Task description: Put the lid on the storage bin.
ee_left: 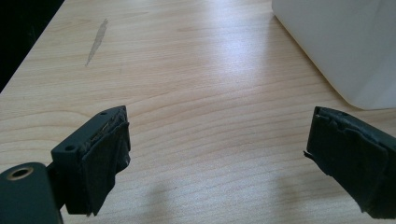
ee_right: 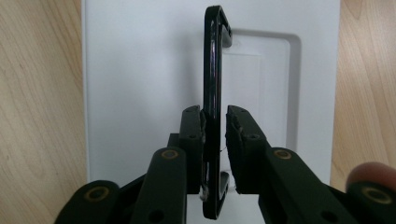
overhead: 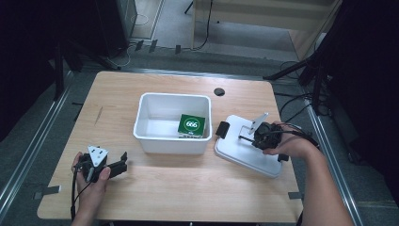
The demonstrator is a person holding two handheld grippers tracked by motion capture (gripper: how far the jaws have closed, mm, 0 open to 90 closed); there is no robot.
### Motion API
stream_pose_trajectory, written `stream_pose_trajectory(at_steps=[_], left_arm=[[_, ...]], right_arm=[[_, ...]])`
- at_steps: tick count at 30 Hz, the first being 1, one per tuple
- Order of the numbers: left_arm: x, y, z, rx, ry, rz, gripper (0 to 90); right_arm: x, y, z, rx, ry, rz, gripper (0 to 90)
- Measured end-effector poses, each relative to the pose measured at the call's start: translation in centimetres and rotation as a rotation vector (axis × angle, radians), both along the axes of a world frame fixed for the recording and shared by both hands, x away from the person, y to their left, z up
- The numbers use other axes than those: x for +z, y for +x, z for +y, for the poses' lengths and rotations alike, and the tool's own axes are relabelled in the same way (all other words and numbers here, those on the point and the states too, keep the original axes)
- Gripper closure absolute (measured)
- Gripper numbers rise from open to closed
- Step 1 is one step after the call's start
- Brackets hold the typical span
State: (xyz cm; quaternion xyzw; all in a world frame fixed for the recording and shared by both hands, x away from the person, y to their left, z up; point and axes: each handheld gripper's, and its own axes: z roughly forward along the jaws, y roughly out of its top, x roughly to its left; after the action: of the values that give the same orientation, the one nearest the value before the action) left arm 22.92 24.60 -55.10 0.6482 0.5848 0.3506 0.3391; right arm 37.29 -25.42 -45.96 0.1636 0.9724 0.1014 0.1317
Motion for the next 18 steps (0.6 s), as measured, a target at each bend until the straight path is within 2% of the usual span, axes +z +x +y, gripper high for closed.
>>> stream_pose_trajectory(at_steps=[7, 10, 12, 18], left_arm=[[0.0, 0.0, 0.0, 0.0, 0.002, -0.001, 6.7], [0.0, 0.0, 0.0, 0.0, 0.003, 0.0, 6.7], [0.0, 0.0, 0.0, 0.001, 0.001, 0.001, 6.7], [0.0, 0.0, 0.0, 0.001, 0.001, 0.0, 6.7]], right_arm=[[0.1, 0.1, -0.5, -0.001, -0.001, -0.016, 85.6], [0.3, 0.2, -0.9, 0.006, 0.012, 0.001, 85.9], [0.5, 0.1, -1.1, 0.011, 0.001, 0.001, 85.9], [1.6, -0.1, -1.8, 0.013, 0.01, -0.026, 86.1]])
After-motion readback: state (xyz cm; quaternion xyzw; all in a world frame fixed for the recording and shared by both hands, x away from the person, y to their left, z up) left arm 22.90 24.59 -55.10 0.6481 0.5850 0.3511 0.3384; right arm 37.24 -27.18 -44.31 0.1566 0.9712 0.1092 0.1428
